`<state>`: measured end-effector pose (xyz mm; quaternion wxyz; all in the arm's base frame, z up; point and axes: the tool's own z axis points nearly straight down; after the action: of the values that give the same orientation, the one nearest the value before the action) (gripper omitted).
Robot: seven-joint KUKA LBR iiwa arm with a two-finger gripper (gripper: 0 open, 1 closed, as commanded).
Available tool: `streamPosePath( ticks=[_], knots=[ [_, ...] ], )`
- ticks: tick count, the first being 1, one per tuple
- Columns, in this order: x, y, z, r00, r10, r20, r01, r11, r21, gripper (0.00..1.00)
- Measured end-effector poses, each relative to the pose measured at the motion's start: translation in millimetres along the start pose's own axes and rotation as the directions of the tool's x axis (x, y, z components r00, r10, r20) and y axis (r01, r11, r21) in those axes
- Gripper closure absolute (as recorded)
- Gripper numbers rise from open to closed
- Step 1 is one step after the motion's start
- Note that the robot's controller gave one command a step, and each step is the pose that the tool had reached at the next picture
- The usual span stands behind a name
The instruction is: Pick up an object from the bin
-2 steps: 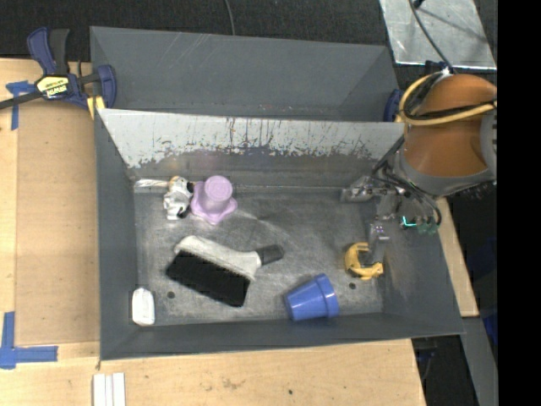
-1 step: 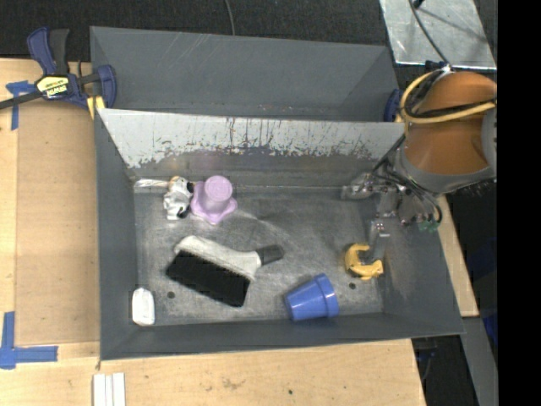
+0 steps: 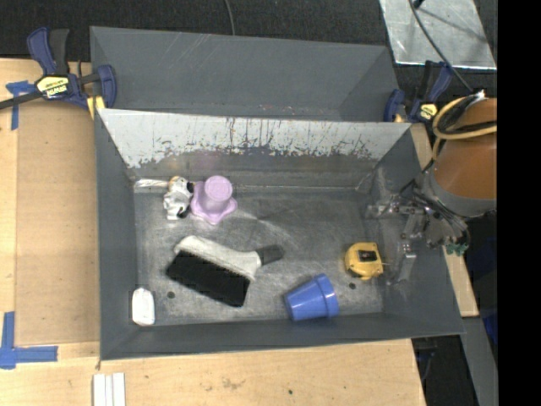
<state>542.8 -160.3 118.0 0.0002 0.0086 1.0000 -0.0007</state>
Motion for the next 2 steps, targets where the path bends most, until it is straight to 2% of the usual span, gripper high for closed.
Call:
streamPosePath(
  ticks=[1, 2],
  knots=[
    [-8.7, 2, -6, 0.996, -0.084, 0.006, 0.084, 0.996, 0.001, 0.00],
    [1.1, 2, 17, 0.994, -0.114, 0.000, 0.114, 0.994, -0.001, 0.00]
  ],
)
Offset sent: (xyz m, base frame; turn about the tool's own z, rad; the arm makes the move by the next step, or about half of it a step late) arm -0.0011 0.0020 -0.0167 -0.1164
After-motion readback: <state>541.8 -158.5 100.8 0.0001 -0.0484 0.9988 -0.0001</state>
